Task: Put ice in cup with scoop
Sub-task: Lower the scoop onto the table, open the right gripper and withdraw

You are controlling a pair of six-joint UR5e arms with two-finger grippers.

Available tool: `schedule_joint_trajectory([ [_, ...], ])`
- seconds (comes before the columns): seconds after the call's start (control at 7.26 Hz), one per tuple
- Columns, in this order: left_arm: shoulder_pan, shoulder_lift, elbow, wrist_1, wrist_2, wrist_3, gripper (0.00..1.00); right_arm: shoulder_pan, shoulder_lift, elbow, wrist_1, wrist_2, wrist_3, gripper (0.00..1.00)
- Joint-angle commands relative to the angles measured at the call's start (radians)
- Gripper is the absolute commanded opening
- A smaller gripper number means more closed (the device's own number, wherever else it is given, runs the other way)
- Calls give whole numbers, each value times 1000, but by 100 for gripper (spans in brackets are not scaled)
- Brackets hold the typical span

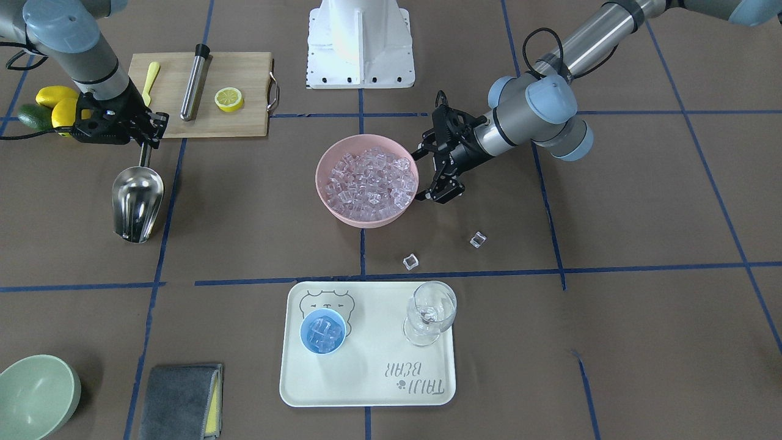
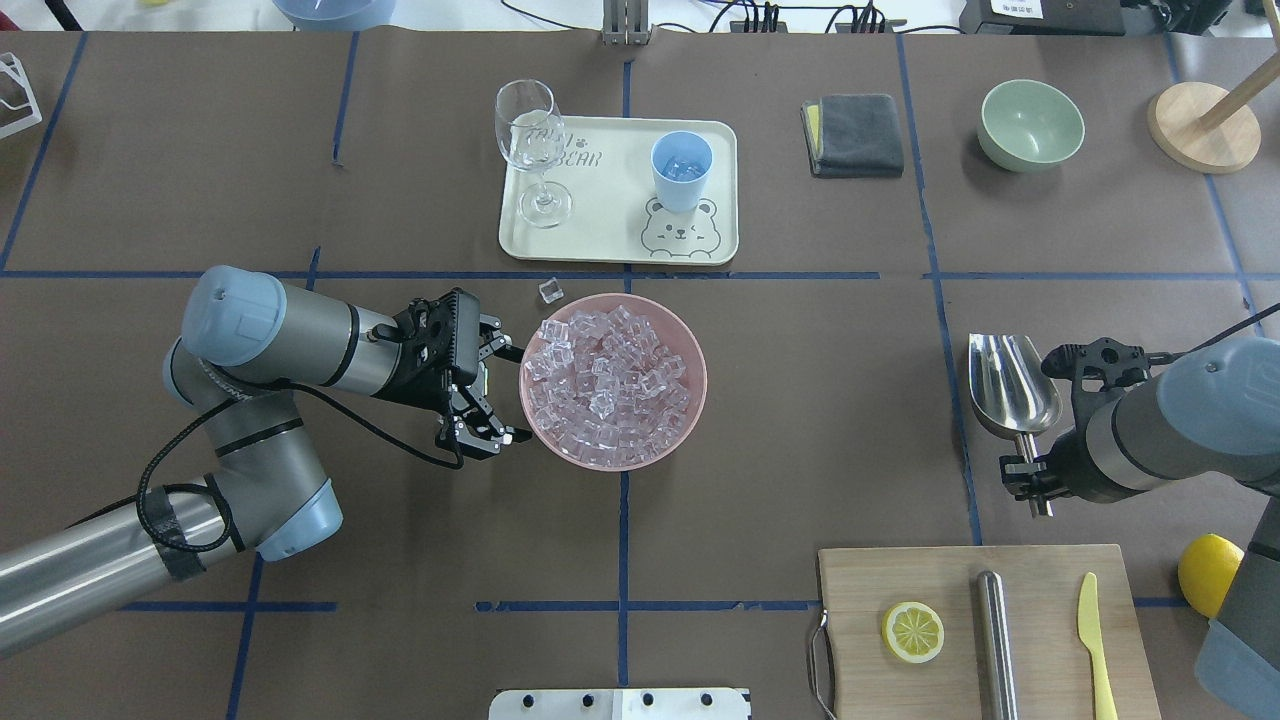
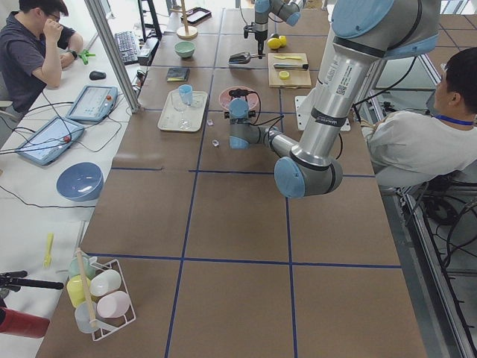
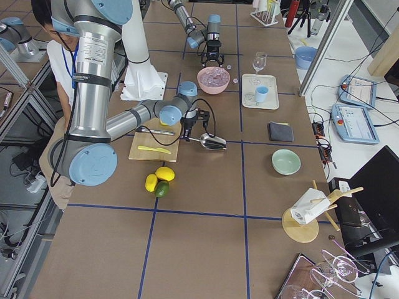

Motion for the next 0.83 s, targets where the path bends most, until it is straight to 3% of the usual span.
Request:
schedule_joint_trajectory([
  [0.0,0,0,0,0,0,0,100,-22,0,-1,0,-25,19,0],
  [0.14,0,0,0,0,0,0,100,-25,1,-1,0,-29,10,0],
  [0.28,0,0,0,0,0,0,100,-27,4,-1,0,-29,19,99],
  [0.69,-2,0,0,0,0,0,100,-22,23,22,-1,-20,19,100],
])
